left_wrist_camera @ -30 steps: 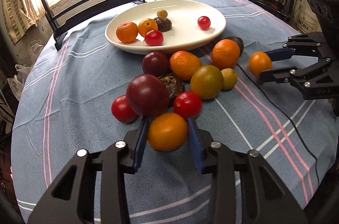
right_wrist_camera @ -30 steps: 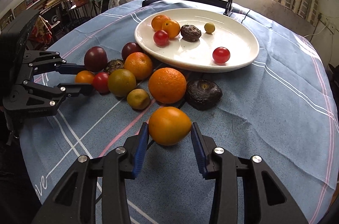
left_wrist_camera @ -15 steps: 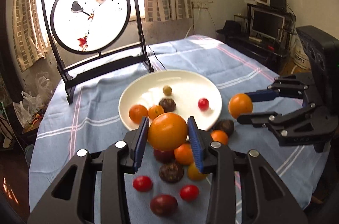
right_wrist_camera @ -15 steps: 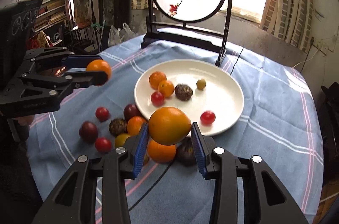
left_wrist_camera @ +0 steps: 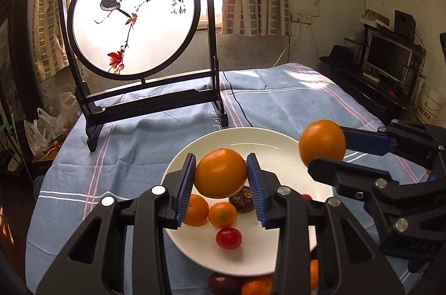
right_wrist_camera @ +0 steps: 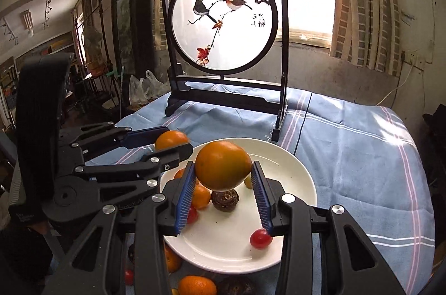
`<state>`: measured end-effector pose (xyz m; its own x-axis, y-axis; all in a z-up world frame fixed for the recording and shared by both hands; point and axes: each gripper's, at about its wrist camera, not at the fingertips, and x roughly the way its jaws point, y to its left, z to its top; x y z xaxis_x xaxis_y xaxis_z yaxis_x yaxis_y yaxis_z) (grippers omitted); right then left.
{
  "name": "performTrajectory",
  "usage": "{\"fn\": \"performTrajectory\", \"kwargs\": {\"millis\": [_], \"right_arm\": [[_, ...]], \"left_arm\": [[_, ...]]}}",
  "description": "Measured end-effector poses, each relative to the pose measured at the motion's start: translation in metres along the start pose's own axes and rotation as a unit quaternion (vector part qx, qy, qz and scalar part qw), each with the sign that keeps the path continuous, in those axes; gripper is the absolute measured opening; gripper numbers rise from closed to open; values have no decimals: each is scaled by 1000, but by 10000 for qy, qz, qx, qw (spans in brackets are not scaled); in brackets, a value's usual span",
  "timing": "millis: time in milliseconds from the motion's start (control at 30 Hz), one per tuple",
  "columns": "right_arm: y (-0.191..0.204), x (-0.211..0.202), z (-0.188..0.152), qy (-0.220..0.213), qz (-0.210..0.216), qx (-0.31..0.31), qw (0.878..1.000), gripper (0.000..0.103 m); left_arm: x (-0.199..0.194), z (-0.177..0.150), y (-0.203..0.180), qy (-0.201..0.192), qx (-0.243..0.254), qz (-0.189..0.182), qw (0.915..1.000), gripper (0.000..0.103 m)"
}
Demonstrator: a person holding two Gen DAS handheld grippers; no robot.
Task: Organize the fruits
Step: 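Lower both held fruits onto the plate and open both grippers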
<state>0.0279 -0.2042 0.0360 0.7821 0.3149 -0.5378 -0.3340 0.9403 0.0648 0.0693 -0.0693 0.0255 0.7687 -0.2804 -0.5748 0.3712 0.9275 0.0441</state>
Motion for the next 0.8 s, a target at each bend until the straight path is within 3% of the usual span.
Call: {"fn": "performTrajectory", "kwargs": {"millis": [300, 800], "right_arm": [[-13, 36, -14, 409, -46, 167, 9990, 41], [-12, 35, -14, 413, -47, 147, 9990, 41]], "left_arm": [[35, -16, 1, 419, 102, 103, 9990, 37], [40, -19, -2, 513, 160, 253, 9982, 37]]}}
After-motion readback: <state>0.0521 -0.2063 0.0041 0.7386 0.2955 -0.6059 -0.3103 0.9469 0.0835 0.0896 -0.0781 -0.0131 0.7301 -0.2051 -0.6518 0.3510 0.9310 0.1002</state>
